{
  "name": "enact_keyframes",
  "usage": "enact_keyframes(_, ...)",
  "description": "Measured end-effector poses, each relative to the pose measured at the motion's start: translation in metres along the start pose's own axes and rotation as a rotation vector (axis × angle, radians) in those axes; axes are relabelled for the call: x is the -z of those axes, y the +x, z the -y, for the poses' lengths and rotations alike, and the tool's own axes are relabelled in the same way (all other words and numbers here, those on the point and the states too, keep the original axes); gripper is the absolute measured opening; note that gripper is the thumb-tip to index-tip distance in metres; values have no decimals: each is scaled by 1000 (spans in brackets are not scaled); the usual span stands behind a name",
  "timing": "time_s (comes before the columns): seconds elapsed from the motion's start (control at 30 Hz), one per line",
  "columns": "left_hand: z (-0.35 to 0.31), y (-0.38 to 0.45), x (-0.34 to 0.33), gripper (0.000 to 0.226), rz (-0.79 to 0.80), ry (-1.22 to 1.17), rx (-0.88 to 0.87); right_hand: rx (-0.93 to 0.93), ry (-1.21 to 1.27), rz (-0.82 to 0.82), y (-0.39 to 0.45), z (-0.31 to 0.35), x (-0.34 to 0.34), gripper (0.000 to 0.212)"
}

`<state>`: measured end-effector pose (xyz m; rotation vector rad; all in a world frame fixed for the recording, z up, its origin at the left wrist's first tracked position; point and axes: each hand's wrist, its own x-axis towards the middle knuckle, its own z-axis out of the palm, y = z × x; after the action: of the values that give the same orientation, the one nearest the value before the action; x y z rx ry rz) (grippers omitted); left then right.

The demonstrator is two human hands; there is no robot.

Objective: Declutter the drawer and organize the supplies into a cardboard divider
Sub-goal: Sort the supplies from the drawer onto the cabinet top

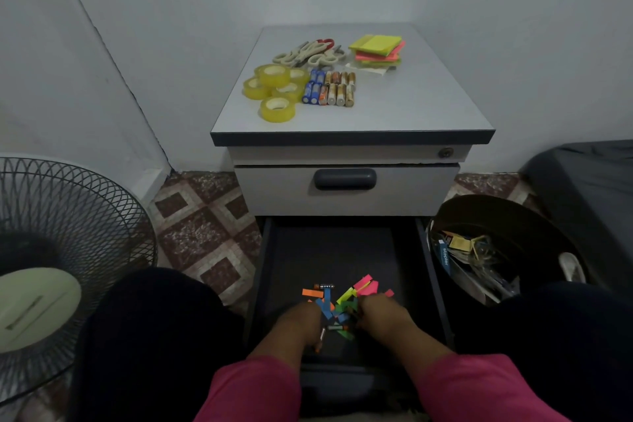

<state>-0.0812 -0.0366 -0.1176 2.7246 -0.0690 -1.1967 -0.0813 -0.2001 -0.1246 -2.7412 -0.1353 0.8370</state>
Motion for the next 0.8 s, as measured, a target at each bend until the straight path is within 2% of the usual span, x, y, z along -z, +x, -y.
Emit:
enact_keyframes(0.2, 5, 5, -4, 27, -124, -32, -86, 41, -26, -25, 1, 0, 0, 27)
enact_keyframes(0.33, 0, 13, 12, 27, -384, -177, -56, 120, -44, -117, 2, 3, -3, 38)
enact_keyframes(0.43, 0, 20, 21, 17, -481, -148, -66, 200, -82, -120, 4, 8, -10, 37)
enact_keyframes(0.67, 4, 34, 14, 11, -574, -38, -163, 279, -195, -139, 7, 14, -18, 30)
enact_keyframes(0.8, 3, 41, 9, 20, -572, -29, -181, 284, -183, -167, 10, 12, -22, 30)
